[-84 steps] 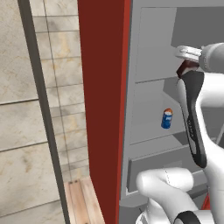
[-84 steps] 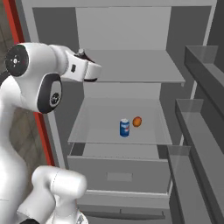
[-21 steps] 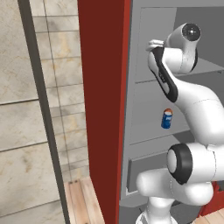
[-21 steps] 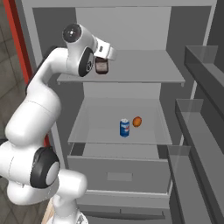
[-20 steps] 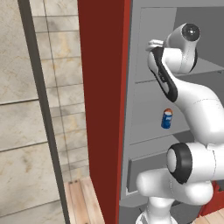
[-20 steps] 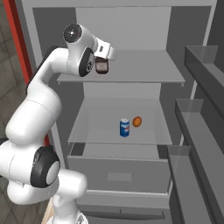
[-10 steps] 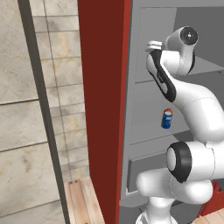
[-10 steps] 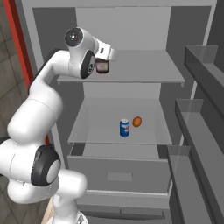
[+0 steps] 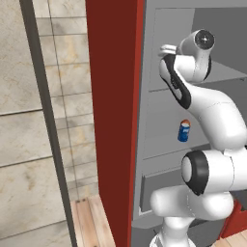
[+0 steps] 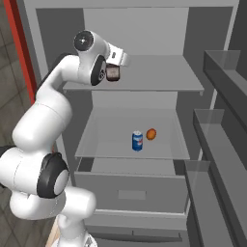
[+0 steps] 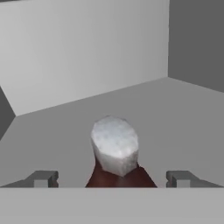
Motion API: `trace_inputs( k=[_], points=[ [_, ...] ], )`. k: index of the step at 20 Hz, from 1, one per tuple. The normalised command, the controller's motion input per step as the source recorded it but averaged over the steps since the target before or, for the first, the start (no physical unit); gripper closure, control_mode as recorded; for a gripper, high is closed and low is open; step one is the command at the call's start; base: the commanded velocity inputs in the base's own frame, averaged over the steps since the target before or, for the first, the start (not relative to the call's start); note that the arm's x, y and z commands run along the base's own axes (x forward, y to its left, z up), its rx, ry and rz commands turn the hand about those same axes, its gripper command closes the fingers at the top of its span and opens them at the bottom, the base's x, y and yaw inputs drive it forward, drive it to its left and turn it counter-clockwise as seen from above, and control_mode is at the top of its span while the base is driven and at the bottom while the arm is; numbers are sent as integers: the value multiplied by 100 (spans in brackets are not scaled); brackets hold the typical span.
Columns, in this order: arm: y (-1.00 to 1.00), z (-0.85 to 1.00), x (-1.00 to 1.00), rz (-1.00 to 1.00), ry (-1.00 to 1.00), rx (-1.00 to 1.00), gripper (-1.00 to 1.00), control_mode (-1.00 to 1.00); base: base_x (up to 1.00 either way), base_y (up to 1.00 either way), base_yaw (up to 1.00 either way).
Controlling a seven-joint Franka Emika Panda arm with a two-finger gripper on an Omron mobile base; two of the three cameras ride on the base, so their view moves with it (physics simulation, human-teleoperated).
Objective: Place the ketchup and condiment bottle from the counter to the top shelf of the fridge. If the existing items in the fridge are on the top shelf, move them to other shelves.
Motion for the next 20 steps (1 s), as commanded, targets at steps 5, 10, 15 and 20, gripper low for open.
trace_inputs(
  k=[5,10,15,20],
  points=[
    [0,0,17,0,0,0,-100,-100,0,0,0],
    [0,0,16,0,0,0,-100,-100,0,0,0],
    [0,0,-11,0,-3,0,-100,-100,0,0,0],
    [1,0,-80,0,-20,0,-100,-100,0,0,0]
  ],
)
